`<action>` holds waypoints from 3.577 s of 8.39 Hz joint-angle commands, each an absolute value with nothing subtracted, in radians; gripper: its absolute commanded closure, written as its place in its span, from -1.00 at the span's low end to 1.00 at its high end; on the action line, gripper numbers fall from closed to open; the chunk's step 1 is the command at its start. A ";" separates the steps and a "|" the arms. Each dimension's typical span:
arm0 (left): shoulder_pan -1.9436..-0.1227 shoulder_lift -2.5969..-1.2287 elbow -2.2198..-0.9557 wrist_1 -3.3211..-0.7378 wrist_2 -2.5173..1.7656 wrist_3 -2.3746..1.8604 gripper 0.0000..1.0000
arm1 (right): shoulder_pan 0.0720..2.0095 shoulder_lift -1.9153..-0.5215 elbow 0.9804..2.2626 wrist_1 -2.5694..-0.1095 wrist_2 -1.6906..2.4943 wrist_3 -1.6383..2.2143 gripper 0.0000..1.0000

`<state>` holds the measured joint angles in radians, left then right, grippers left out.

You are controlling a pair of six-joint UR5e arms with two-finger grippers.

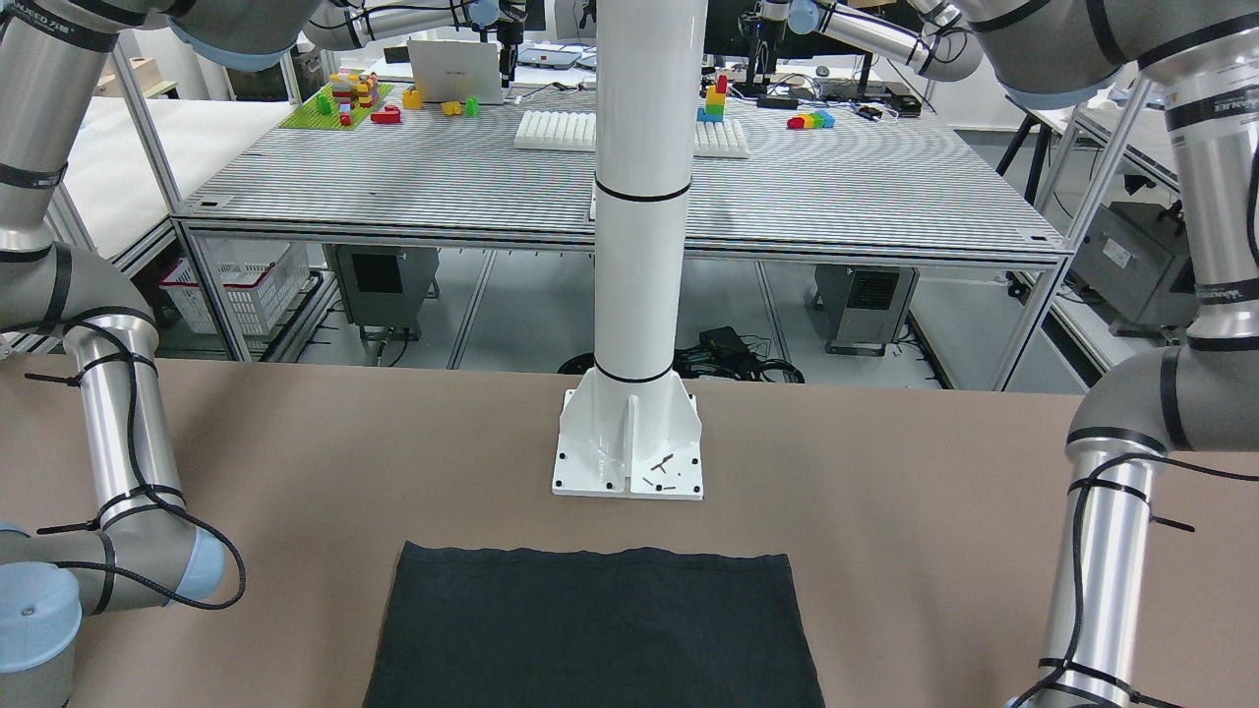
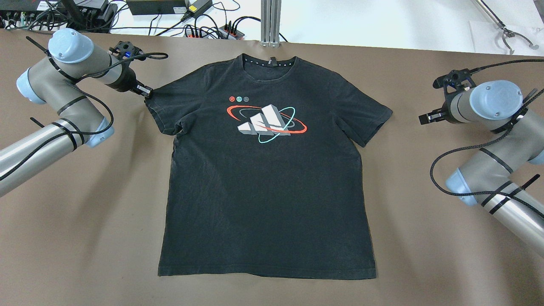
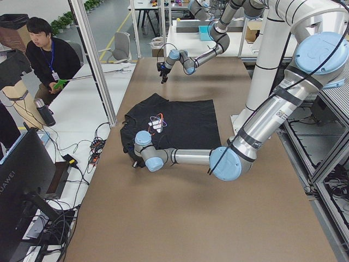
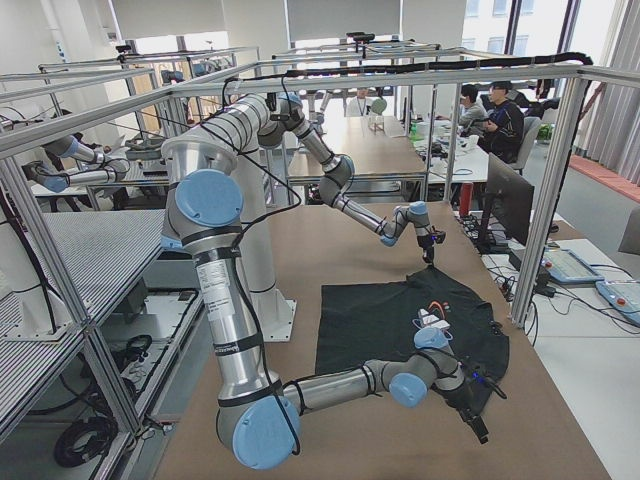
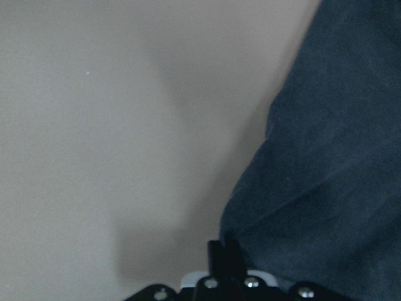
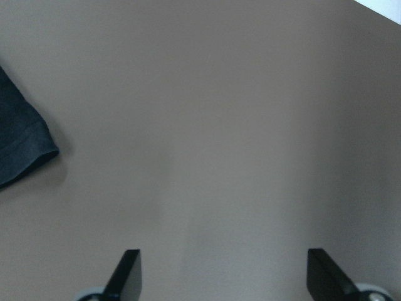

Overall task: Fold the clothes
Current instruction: 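Move both grippers down toward the shirt's shoulders near the collar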

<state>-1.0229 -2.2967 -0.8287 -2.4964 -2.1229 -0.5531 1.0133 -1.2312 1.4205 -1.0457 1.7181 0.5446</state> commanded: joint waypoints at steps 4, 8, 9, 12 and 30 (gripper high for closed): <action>-1.035 -2.287 -0.963 -2.493 -2.123 -0.689 1.00 | 1.006 -1.232 1.422 -1.042 1.718 0.548 -0.88; -0.958 -2.396 -1.019 -2.485 -2.086 -0.992 1.00 | 0.993 -1.232 1.424 -1.042 1.717 0.586 -0.88; -0.909 -2.440 -1.012 -2.477 -2.015 -1.043 1.00 | 0.991 -1.232 1.424 -1.042 1.717 0.587 -0.88; -0.769 -2.520 -1.000 -2.372 -1.814 -1.094 1.00 | 0.991 -1.235 1.424 -1.042 1.713 0.588 -0.88; -0.802 -2.603 -0.907 -2.335 -1.825 -1.141 -0.89 | 0.924 -1.062 1.175 -0.813 1.706 0.971 -0.84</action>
